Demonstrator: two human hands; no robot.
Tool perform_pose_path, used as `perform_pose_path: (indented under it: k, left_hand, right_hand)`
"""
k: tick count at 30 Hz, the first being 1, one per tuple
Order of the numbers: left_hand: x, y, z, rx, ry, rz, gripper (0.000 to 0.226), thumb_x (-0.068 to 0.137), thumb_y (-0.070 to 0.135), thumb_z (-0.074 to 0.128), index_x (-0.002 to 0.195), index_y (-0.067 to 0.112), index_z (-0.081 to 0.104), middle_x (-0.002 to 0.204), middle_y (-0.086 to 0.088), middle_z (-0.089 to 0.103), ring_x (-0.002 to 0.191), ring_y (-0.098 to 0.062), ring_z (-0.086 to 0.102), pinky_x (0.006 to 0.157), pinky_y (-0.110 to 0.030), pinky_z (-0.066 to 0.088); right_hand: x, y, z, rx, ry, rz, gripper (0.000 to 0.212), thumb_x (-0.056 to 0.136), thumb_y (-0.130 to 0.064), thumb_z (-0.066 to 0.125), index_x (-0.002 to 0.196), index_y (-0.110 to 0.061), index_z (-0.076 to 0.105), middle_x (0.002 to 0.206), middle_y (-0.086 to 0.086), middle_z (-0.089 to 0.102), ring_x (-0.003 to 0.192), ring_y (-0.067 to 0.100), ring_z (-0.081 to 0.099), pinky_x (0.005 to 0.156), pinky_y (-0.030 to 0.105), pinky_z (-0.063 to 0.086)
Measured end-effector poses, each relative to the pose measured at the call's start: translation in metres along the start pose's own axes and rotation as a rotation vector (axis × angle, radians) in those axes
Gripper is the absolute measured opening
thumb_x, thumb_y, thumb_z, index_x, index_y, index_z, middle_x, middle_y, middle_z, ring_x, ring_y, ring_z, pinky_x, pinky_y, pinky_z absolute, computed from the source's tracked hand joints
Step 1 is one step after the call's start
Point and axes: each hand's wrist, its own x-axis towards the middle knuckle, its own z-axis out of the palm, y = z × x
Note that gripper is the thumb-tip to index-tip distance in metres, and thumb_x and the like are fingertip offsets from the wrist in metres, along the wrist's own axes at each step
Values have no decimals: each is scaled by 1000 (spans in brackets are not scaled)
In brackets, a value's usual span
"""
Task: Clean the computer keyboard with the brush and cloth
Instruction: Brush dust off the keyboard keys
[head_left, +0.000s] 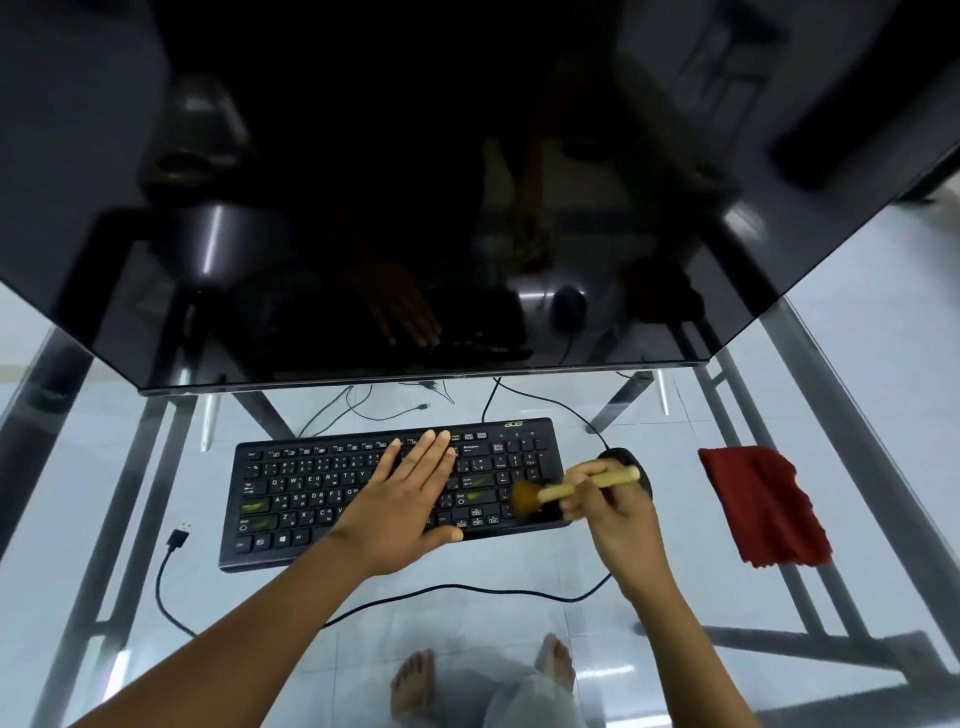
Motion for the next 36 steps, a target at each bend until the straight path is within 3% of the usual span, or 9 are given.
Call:
perform_pose_path:
  k: [6,11,15,18,21,25,29,32,36]
  left_hand:
    - [0,5,-8,-11,-31,-19,93,87,76,16,152,15,-12,157,-3,-25,142,-17,-29,117,-44,-15]
    - [-2,5,-14,-17,-67,-30,94,89,73,24,152,14,-14,157,-2,-27,141,-16,-31,119,-50,-6]
    - [-12,6,-17,-153,76,-122,100,87,78,26,152,14,-14,157,4,-22,143,-9,-27,119,-46,-10]
    - [-29,3,-8,-164,122,-199,100,86,81,26,153,13,-5,159,3,-11,146,-11,-17,117,-46,-10]
    - [-42,-1,4,-91,84,-238,97,87,79,26,153,11,6,162,-2,6,149,-15,-3,116,-51,-4]
    - [-48,-8,4,-81,114,-256,95,87,77,28,153,10,11,161,-4,15,149,-17,3,115,-51,-4]
    - [-61,-18,-2,-186,277,-327,95,86,75,35,154,13,11,162,0,10,149,-12,-2,118,-48,-6]
    - [-85,-31,1,-328,439,-461,96,84,72,43,154,13,12,162,2,9,149,-12,0,120,-44,-7]
    - [-110,-46,9,-422,505,-613,99,80,72,45,153,11,15,162,0,10,149,-12,0,119,-49,-3]
  right_hand:
    - [5,1,1,175,135,148,15,92,-3,58,95,-15,67,97,-1,66,89,9,66,80,21,52]
    - [15,-3,5,245,-80,163,14,94,-6,55,87,-14,65,82,4,70,75,17,67,67,14,51]
    - [27,-13,5,272,127,195,14,93,-6,58,96,-16,68,98,-2,65,88,1,63,79,4,43]
    - [32,-30,17,296,-6,110,12,96,-9,55,96,-15,66,91,3,70,88,16,69,83,21,55]
    - [40,-43,25,293,33,105,22,93,-1,56,98,-18,69,107,1,65,104,8,62,94,12,43]
    - [39,-62,41,259,-145,-51,12,97,-9,53,96,-12,65,93,9,71,82,16,69,83,32,57]
    - [41,-79,48,226,-82,-25,14,92,-11,59,91,-22,69,96,-10,64,88,-5,60,81,5,43]
    - [35,-85,55,183,-228,-191,10,96,-14,56,96,-15,66,88,-2,73,80,7,68,83,22,55]
    - [36,-88,59,245,-83,-26,16,92,-7,60,92,-19,69,96,-3,66,89,-2,60,79,7,44]
